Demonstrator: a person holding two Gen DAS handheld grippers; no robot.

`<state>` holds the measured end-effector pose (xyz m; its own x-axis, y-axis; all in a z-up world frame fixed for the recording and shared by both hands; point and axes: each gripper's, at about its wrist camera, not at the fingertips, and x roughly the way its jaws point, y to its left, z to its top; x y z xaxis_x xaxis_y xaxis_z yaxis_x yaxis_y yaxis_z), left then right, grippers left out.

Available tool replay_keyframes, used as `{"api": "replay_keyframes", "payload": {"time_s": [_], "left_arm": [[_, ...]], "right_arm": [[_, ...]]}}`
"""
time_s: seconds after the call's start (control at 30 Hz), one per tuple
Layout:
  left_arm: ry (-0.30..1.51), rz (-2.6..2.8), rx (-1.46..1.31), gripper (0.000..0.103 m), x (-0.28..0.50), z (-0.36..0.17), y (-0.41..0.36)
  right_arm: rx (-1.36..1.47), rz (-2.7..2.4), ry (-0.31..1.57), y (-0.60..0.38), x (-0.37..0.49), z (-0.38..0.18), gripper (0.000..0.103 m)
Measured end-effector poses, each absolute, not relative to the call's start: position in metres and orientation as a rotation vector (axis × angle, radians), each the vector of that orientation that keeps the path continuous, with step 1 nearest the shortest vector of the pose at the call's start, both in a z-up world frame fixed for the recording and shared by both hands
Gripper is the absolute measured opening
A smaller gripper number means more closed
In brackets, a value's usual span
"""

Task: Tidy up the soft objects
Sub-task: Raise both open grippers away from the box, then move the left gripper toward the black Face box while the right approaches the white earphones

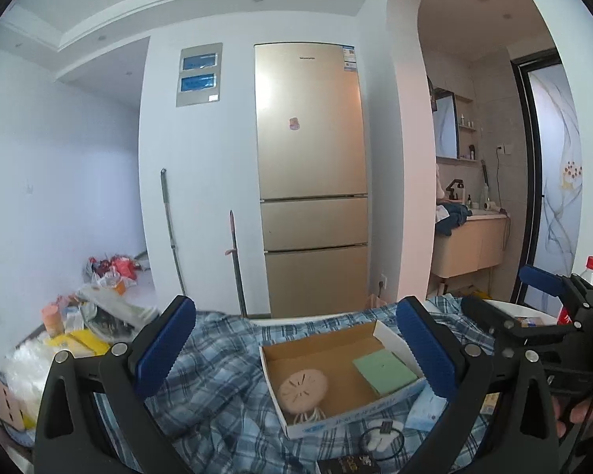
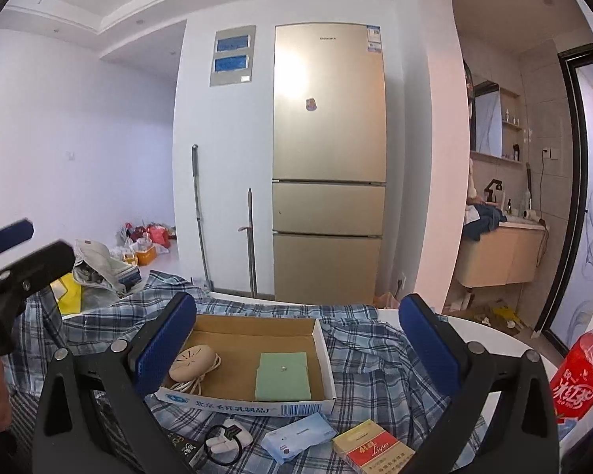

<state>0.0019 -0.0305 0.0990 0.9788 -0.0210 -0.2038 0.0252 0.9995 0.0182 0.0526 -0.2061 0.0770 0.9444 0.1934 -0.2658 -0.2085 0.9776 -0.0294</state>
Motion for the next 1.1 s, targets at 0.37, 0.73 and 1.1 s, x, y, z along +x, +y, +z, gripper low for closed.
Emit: {"api": "replay_keyframes", "payload": {"time_s": [0.37,0.73,1.1], "left_arm": [[0.32,-0.003,0.013,0.103,0.014,0.04,-0.022],[0.44,0.001,0.029,0.103,0.029,0.001,-0.025],[0.556,-0.008,-0.006,0.103,0.048,-0.022,-0.024]], "right_arm": [[-0.017,0.213,0.25,-0.22,0.05,0.039,0.102],[-0.072,0.206,0.388,-0.208,0.063,0.003,0.102],[-0.073,0.206,0.485,-0.206,0.079,-0.013,0.102]]}}
